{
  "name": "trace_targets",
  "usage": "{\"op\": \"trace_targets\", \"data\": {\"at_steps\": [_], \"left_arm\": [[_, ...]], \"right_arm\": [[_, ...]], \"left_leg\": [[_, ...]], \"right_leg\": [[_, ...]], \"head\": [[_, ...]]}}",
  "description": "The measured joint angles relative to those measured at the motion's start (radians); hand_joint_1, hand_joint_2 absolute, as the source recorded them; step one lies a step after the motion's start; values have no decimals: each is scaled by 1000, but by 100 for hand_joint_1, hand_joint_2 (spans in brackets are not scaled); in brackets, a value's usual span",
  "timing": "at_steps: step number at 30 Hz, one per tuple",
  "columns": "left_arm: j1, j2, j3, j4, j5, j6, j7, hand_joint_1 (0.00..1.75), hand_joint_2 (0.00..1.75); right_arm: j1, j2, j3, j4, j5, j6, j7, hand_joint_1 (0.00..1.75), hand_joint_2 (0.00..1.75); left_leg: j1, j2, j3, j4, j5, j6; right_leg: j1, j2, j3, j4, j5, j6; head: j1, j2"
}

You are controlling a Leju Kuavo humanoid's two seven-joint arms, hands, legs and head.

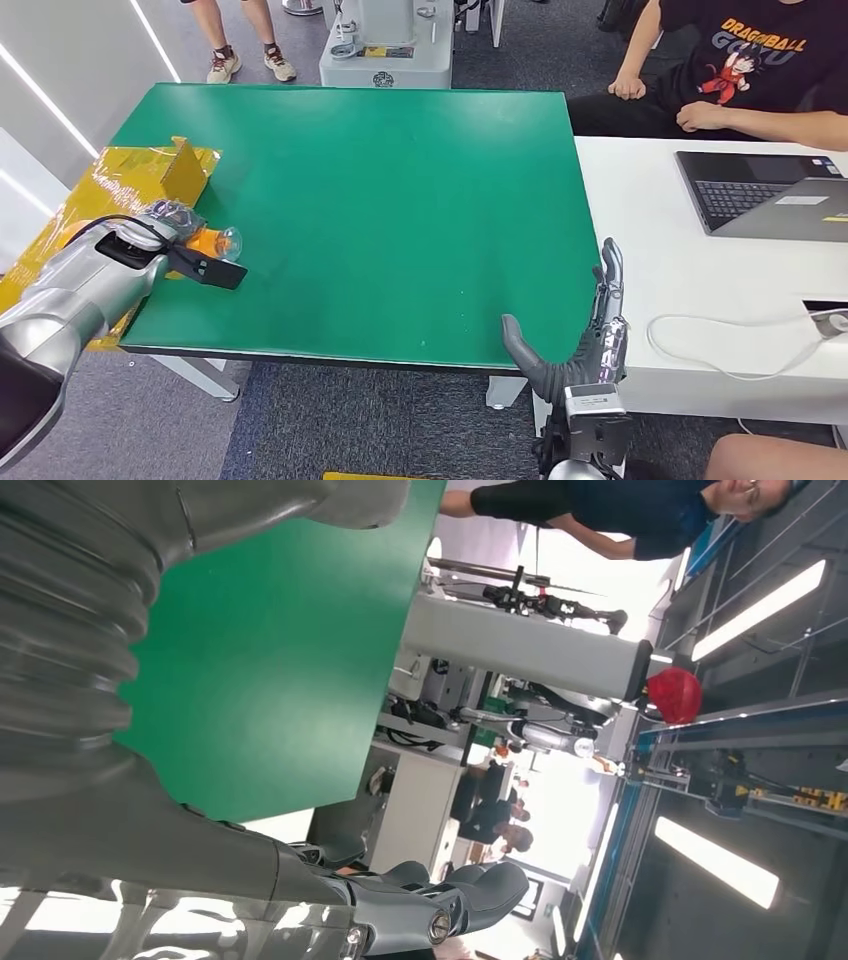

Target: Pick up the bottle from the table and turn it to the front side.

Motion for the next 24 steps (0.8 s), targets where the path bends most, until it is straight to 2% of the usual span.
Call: {"op": "trace_targets", "data": {"at_steps": [3, 7, 24], "left_arm": [[1, 1, 0, 0, -2, -4, 2, 175, 175], [6, 0, 0, 1, -3, -6, 10, 0, 175], [31, -1, 2, 1, -23, 57, 40, 0, 175]], "right_arm": [[0, 0, 0, 0, 5, 1, 2, 0, 175], [0, 1, 0, 0, 15, 10, 7, 0, 175], [-15, 3, 0, 16, 15, 18, 3, 0, 175]], "left_leg": [[0, 0, 0, 0, 0, 0], [0, 0, 0, 0, 0, 0], [0, 0, 0, 0, 0, 0]], "right_leg": [[0, 0, 0, 0, 0, 0], [0, 0, 0, 0, 0, 0], [0, 0, 0, 0, 0, 0]], "head": [[0, 0], [0, 0], [0, 0]]}}
